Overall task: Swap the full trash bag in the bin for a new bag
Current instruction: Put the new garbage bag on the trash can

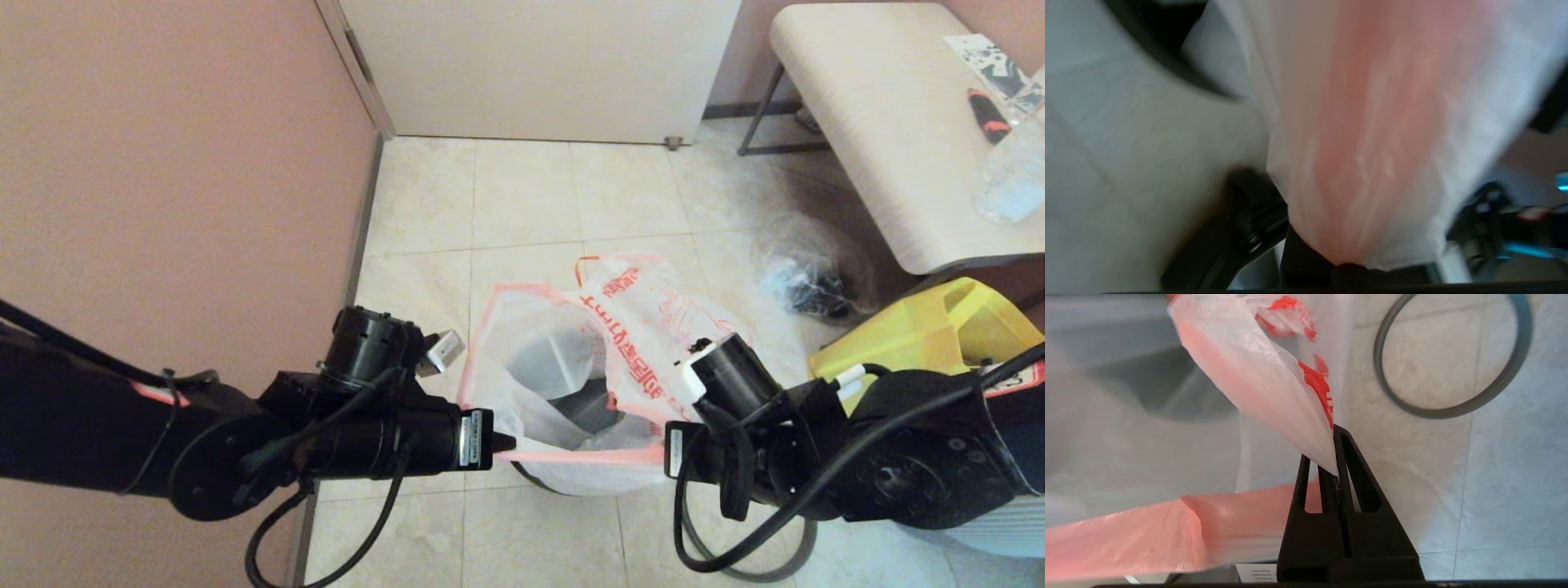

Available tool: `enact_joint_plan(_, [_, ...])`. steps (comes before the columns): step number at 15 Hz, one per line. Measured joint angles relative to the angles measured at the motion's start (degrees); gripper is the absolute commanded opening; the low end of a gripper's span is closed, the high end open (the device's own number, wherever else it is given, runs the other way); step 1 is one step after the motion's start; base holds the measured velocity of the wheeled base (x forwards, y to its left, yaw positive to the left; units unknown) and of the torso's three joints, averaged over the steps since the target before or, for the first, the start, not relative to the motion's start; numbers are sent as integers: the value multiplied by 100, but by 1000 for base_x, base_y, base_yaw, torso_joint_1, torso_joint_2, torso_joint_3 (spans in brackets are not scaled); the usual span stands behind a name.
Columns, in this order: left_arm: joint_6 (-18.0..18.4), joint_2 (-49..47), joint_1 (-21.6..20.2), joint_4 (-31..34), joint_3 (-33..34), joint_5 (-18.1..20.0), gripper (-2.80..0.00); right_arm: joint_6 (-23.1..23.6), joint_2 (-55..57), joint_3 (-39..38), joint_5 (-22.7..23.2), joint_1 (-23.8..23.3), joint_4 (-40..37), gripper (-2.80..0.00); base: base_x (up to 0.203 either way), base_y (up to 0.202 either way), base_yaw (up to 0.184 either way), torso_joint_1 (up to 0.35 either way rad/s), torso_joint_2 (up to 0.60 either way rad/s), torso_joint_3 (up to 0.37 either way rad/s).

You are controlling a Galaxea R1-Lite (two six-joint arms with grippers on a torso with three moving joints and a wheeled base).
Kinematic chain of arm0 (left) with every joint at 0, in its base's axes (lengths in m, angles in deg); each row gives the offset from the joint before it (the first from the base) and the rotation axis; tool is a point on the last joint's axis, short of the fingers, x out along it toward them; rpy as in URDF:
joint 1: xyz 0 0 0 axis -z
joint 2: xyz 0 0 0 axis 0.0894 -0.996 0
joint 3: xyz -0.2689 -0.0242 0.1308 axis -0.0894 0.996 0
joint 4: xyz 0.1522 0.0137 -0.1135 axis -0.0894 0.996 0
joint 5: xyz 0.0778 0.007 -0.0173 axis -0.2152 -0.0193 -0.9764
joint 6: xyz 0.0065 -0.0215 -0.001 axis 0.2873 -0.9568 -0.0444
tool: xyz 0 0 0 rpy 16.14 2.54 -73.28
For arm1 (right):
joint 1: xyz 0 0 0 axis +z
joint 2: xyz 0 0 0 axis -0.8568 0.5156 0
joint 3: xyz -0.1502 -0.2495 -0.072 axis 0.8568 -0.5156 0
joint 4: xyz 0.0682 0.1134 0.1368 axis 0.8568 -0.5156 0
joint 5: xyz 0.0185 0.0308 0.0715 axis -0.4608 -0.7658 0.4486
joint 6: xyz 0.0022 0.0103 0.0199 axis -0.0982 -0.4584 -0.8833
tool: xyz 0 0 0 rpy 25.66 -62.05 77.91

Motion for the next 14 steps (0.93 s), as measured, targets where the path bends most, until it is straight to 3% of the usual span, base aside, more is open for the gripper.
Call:
enact_joint_plan(7, [527,-1103,25,-35,254,-299,-280,223,1373,-428,14,-87,1059,-280,0,0,0,0,0,0])
enact_joint_plan(10, [665,-1619,-16,-46,122,-462,-280,493,2101,-144,22,-276,1420,-280,0,0,0,0,0,0])
enact_joint_plan(14, [747,-2321,-74,-17,-325,-1079,-280,756,2715,530,28,-586,1467,-280,0,0,0,0,0,0])
